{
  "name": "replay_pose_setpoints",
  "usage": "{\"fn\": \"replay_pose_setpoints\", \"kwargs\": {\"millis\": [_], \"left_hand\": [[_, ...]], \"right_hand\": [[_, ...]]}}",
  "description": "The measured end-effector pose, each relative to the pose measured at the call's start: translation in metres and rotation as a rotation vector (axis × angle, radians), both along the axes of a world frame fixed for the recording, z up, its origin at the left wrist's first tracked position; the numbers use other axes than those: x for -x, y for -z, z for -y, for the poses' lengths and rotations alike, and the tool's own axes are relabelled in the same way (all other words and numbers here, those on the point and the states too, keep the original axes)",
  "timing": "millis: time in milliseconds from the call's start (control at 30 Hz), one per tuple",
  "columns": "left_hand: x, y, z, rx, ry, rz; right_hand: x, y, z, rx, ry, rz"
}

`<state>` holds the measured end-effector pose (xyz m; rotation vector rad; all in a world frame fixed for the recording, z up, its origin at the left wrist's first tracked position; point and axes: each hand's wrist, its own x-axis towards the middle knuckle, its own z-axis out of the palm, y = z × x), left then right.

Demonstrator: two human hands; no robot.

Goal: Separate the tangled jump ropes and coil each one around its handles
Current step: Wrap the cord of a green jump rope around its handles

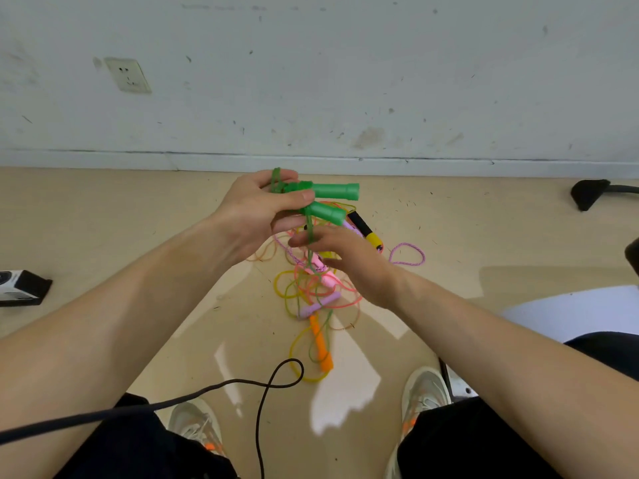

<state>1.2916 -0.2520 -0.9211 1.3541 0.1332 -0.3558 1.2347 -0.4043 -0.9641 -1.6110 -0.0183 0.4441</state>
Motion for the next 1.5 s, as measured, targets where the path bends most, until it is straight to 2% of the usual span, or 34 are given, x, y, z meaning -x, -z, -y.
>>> {"fn": "replay_pose_setpoints", "kwargs": {"millis": [133, 233, 333, 433, 533, 667, 800, 1000, 1167, 1300, 1400, 1500], "left_hand": [[-0.001, -0.001, -0.001, -0.017, 0.033, 0.04], [-0.004, 0.0, -0.005, 0.02, 0.002, 0.024], [-0.005, -0.001, -0.01, 0.036, 0.063, -0.016], [-0.005, -0.002, -0.015, -0.056, 0.18, -0.023], [-0.005, -0.004, -0.018, -0.141, 0.31, -0.012], [-0.006, -0.008, -0.023, -0.18, 0.443, -0.009], [-0.006, -0.014, -0.03, -0.24, 0.611, 0.037], [-0.002, -0.011, -0.028, -0.46, 0.727, 0.109], [0.0, -0.005, -0.02, -0.809, 0.672, 0.338], [-0.003, 0.002, -0.016, -1.099, 0.553, 0.5], [-0.006, 0.01, -0.014, -1.065, 0.335, 0.521], [-0.005, 0.017, -0.012, -0.959, 0.14, 0.51]], "right_hand": [[-0.007, 0.001, 0.009, -0.178, -0.02, -0.051], [-0.008, 0.004, 0.011, -0.167, 0.0, 0.008], [-0.012, 0.006, 0.017, 0.096, 0.015, 0.176], [-0.023, 0.008, 0.031, 0.414, 0.03, 0.365], [-0.028, 0.001, 0.039, 0.406, 0.023, 0.405], [-0.03, -0.008, 0.043, 0.352, -0.088, 0.358], [-0.028, -0.015, 0.047, 0.31, -0.24, 0.184], [-0.028, -0.02, 0.047, 0.244, -0.237, 0.003], [-0.026, -0.027, 0.039, 0.227, -0.185, -0.027], [-0.019, -0.03, 0.03, 0.181, -0.053, -0.091], [-0.01, -0.027, 0.019, 0.097, 0.068, -0.101], [0.0, -0.024, 0.006, 0.13, 0.099, 0.002]]}}
